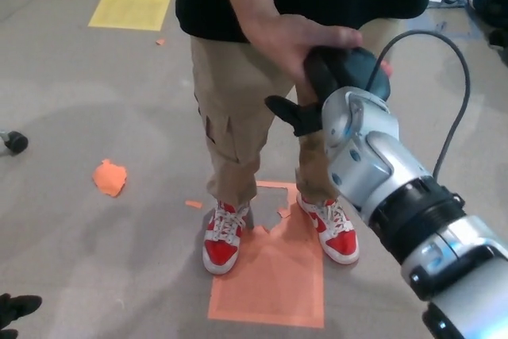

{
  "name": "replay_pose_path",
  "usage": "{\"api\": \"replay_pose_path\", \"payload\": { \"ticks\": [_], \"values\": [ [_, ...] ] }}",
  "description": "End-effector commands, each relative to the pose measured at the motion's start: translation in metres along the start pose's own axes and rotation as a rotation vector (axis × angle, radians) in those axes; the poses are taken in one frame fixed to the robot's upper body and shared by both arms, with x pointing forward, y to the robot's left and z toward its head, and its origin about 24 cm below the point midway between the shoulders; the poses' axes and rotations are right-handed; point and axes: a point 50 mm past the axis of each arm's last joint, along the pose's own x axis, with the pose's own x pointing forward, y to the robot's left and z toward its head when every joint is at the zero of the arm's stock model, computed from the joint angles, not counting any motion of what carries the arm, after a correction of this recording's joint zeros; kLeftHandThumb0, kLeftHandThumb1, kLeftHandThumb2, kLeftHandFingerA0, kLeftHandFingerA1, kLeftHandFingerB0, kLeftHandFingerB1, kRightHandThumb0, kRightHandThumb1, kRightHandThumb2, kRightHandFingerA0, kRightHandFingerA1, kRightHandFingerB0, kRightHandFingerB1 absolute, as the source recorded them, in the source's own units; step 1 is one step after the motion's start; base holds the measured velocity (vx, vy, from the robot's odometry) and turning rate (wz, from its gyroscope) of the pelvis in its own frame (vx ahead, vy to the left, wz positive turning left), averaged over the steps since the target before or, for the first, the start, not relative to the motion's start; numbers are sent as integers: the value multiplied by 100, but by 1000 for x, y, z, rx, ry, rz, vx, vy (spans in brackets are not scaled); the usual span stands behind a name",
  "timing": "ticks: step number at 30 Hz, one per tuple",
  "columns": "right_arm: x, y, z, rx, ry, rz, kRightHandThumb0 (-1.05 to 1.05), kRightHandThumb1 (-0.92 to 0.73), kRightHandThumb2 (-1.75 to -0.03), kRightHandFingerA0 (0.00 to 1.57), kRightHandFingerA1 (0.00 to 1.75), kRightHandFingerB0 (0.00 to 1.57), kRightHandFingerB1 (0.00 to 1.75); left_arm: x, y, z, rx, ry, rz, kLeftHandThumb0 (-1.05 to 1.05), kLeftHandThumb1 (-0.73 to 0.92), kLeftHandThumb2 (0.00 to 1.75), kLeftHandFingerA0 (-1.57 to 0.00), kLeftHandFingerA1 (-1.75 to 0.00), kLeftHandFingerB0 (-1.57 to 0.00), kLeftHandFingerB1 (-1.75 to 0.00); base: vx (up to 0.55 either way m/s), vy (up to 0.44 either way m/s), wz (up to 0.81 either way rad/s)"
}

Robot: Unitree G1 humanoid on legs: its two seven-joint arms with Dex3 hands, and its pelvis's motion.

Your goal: The robot extends its right arm to grab a person's hand and shakes it

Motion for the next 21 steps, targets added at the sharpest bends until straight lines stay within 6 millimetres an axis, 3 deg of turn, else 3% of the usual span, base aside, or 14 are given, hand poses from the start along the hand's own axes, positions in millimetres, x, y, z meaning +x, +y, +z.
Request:
{"api": "replay_pose_path", "payload": {
  "ticks": [1,5,6,7,8,9,10,12,14,16,18,19,20,21],
  "values": [
    [3,17,-24,3,50,40,-73,-49,-95,65,66,27,47,-3,8,-1,15,12,4,-33,63,114,0,-47,0,-47,0,0,0],
    [2,11,-23,88,8,-19,-83,-67,-61,92,56,75,52,-3,9,0,-5,-6,7,-32,65,115,0,-47,-1,-47,0,0,0],
    [2,0,-16,118,-23,-49,-89,-56,-97,93,66,77,65,-2,9,1,-22,-20,2,-31,66,115,-1,-47,-2,-47,0,0,0],
    [0,-9,-10,122,-47,-78,-83,-53,-97,86,75,61,63,-2,10,2,-19,-20,7,-57,91,67,-21,-31,-20,-32,0,0,0],
    [-2,-19,-2,123,-72,-111,-83,-53,-97,86,75,61,63,-1,11,3,-14,-17,13,-57,91,67,-21,-31,-20,-32,0,0,0],
    [-8,-36,10,118,-117,-168,-88,-56,-95,79,71,46,56,0,12,4,-4,-12,12,-31,64,115,-1,-47,-1,-47,0,0,0],
    [-14,-47,17,118,-158,-207,-87,-72,-62,74,57,43,43,0,12,4,1,-12,12,-59,92,68,-20,-31,-18,-31,0,0,0],
    [-33,-75,35,138,-267,-310,-94,-60,-95,88,92,35,50,0,13,4,13,-11,16,-58,92,68,-23,-32,-19,-32,0,0,0],
    [-71,-123,60,171,-423,-448,-92,-63,-69,84,86,39,44,0,14,4,15,-18,26,-58,91,67,-23,-31,-22,-32,0,0,0],
    [-89,-141,68,188,-476,-486,-88,-72,-62,82,70,42,42,0,14,3,12,-8,29,-60,91,67,-21,-30,-21,-31,0,0,0],
    [-105,-153,71,229,-524,-532,-83,-68,-61,88,108,39,40,0,14,1,17,23,31,-61,87,67,-18,-29,-18,-30,0,0,0],
    [-111,-160,71,260,-547,-558,-81,-65,-60,87,104,41,40,-1,15,1,22,20,25,-32,63,114,0,-46,0,-46,0,0,0],
    [-112,-163,70,271,-550,-567,-79,-65,-60,84,69,43,41,-1,15,1,19,22,23,-32,63,113,0,-47,0,-46,0,0,0],
    [-107,-162,67,264,-531,-565,-89,-57,-93,87,77,34,48,-1,15,0,9,26,23,-32,63,113,0,-46,0,-46,0,0,0]
  ]
}}
